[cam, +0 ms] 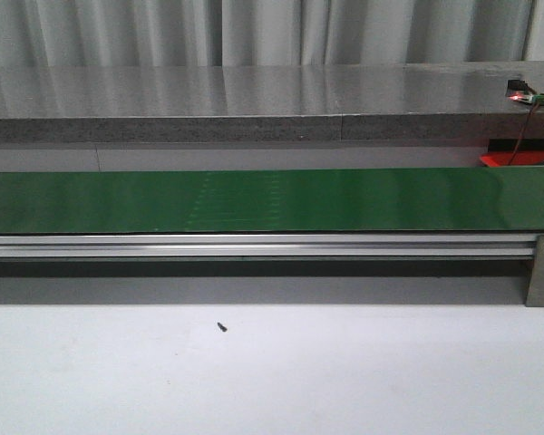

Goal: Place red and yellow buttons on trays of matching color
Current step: 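Grasp the second yellow button with the left gripper, carry over belt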

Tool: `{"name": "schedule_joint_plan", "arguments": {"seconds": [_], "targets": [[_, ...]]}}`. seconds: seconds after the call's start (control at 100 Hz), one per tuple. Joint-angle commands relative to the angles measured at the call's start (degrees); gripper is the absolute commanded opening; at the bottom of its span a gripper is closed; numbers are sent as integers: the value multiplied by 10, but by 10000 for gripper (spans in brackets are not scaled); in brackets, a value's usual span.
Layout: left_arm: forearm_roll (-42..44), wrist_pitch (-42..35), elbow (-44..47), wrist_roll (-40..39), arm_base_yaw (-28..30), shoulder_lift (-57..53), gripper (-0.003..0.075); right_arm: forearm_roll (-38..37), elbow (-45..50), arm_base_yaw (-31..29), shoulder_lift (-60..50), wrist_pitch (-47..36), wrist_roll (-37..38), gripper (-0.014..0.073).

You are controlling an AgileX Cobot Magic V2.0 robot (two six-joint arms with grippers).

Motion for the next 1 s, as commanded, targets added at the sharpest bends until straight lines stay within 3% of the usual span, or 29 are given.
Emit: {"name": "schedule_joint_plan", "arguments": {"seconds": [0.0, 0.9, 0.99], "targets": [[5, -26, -13, 1, 4, -1, 618, -5, -11, 0, -10, -44, -1, -68], [15, -131, -13, 0, 4, 128, 617, -5, -11, 0, -10, -44, -1, -68], [15, -137, -13, 0, 4, 128, 561, -5, -11, 0, -10, -44, -1, -68]]}}
